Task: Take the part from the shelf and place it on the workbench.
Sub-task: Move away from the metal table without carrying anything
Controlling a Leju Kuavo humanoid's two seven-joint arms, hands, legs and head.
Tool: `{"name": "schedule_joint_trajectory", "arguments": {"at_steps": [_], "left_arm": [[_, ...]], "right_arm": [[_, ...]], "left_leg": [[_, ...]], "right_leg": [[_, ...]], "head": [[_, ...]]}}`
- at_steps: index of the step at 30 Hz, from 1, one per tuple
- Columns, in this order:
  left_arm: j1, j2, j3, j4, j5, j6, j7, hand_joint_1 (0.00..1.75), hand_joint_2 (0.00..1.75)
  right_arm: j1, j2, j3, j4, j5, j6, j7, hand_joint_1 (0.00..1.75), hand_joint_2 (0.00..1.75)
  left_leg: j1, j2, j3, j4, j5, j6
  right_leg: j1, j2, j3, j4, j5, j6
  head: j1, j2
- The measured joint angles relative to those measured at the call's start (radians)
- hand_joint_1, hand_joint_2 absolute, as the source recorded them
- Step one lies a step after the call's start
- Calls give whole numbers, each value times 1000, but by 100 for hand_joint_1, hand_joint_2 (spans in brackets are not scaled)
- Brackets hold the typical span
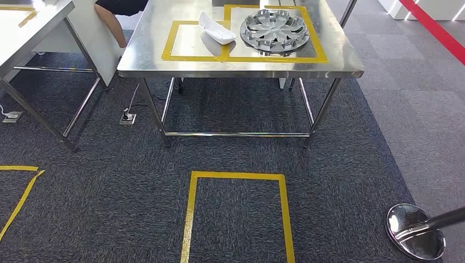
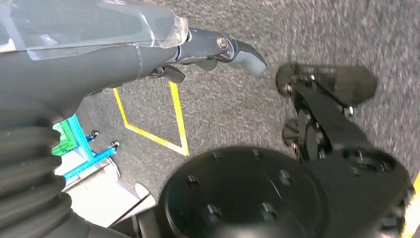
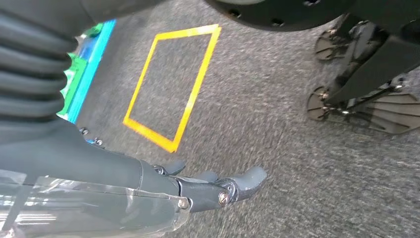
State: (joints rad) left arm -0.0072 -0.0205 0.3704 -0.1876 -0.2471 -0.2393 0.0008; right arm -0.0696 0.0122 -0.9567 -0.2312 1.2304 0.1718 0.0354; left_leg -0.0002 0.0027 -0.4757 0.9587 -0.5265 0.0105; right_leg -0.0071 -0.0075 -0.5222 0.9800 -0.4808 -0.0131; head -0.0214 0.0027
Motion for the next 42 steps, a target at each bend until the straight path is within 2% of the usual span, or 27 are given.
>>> {"name": "schedule_joint_trajectory", "arguments": {"at_steps": [1, 4, 8, 17, 21, 35, 42], "left_arm": [[4, 0, -5, -1, 6, 6, 0, 0, 175], [11, 0, -23, -8, 24, 22, 0, 0, 175], [22, 1, -52, -23, 48, 46, 0, 0, 175], [50, 1, -125, -64, 100, 97, 0, 0, 175], [63, 2, -159, -85, 124, 120, 0, 0, 0], [111, 8, -280, -158, 206, 200, 0, 0, 0], [127, 10, -324, -184, 242, 235, 0, 0, 0]], "right_arm": [[4, 0, 19, -3, -29, -4, 0, 0, 175], [17, -1, 79, -13, -117, -16, -2, 0, 175], [38, -2, 164, -26, -235, -33, -6, 0, 175], [80, -3, 360, -54, -494, -69, -13, 0, 175], [100, -3, 450, -69, -613, -85, -16, 0, 0], [168, -6, 764, -116, -1025, -141, -27, 0, 0], [192, -7, 881, -132, -1208, -167, -32, 0, 0]], "left_leg": [[-2, 0, -1, 1, 1, 3], [-6, 0, -5, 2, 6, 9], [-7, 1, -10, 6, 7, 12], [-6, 1, -13, 7, 9, 12], [-5, 1, -13, 7, 10, 10], [-5, 1, -15, 7, 11, 9], [-5, 1, -15, 7, 11, 9]], "right_leg": [[-1, 0, 0, -2, 5, 0], [-4, 0, 0, -7, 16, 14], [-6, 1, -3, -9, 22, 27], [-5, 1, -8, -7, 23, 30], [-4, 1, -10, -5, 23, 30], [-3, 1, -11, -4, 23, 30], [-3, 1, -12, -4, 23, 30]], "head": [[1, 0], [0, 0], [0, 0], [0, 0], [0, 0], [0, 0], [0, 0]]}}
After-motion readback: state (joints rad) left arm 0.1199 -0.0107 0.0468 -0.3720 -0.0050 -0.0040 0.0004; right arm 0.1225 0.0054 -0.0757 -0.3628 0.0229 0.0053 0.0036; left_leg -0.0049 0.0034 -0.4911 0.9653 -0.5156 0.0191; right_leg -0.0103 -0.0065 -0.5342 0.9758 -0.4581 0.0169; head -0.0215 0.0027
